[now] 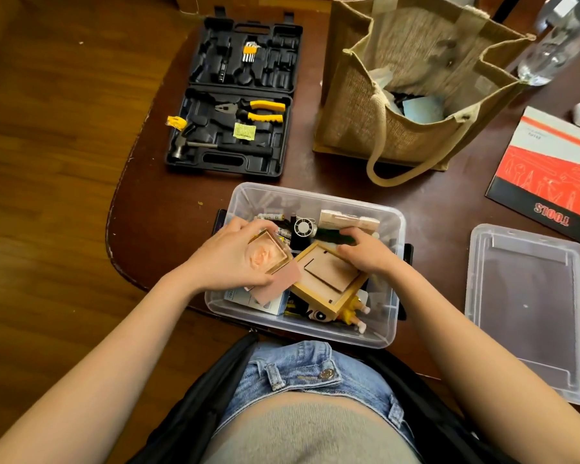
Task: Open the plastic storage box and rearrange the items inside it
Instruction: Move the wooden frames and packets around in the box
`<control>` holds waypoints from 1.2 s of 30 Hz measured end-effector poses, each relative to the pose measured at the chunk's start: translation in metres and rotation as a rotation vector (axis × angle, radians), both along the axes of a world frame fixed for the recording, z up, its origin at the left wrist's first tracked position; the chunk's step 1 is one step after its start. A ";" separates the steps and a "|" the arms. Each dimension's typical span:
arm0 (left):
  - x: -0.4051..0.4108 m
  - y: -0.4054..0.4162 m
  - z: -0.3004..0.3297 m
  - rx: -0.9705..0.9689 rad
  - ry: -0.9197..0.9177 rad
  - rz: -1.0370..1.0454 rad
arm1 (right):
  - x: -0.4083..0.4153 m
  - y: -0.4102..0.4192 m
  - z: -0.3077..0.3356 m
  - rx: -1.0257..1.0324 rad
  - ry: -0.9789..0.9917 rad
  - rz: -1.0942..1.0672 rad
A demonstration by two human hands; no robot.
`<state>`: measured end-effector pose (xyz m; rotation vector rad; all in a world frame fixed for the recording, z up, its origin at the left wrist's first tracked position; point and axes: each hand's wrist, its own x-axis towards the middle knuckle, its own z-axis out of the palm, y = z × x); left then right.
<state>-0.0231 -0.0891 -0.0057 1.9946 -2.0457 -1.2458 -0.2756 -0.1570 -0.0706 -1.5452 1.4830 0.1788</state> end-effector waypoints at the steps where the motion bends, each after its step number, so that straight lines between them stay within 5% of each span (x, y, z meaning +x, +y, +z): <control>1: 0.001 -0.001 -0.001 0.020 -0.008 -0.027 | -0.001 -0.001 0.001 -0.020 -0.001 0.001; 5: 0.005 -0.008 -0.005 0.067 -0.038 -0.049 | 0.001 -0.007 0.006 -0.014 0.026 0.038; 10: -0.011 -0.020 -0.015 0.019 -0.123 -0.051 | 0.003 -0.003 0.012 0.291 0.032 0.059; 16: -0.030 -0.024 -0.022 -0.084 -0.274 -0.052 | 0.004 0.000 0.016 0.256 -0.267 -0.216; 19: -0.042 -0.020 -0.019 -0.189 -0.086 -0.081 | 0.005 0.001 0.021 0.384 -0.493 -0.357; 22: -0.057 -0.019 -0.014 -0.067 0.203 -0.050 | 0.008 -0.002 0.024 0.458 -0.663 -0.376; 25: -0.066 -0.022 -0.017 -0.039 0.099 -0.085 | 0.007 -0.004 0.025 0.460 -0.703 -0.317; 28: -0.071 -0.023 -0.022 -0.208 -0.069 -0.147 | 0.003 -0.004 0.025 0.379 -0.614 -0.311; 33: -0.076 -0.029 -0.016 -0.334 -0.140 -0.129 | -0.001 0.003 0.007 -0.010 0.022 0.020; 36: -0.078 -0.033 -0.005 -0.422 -0.134 -0.192 | 0.004 0.005 0.001 -0.062 0.152 0.152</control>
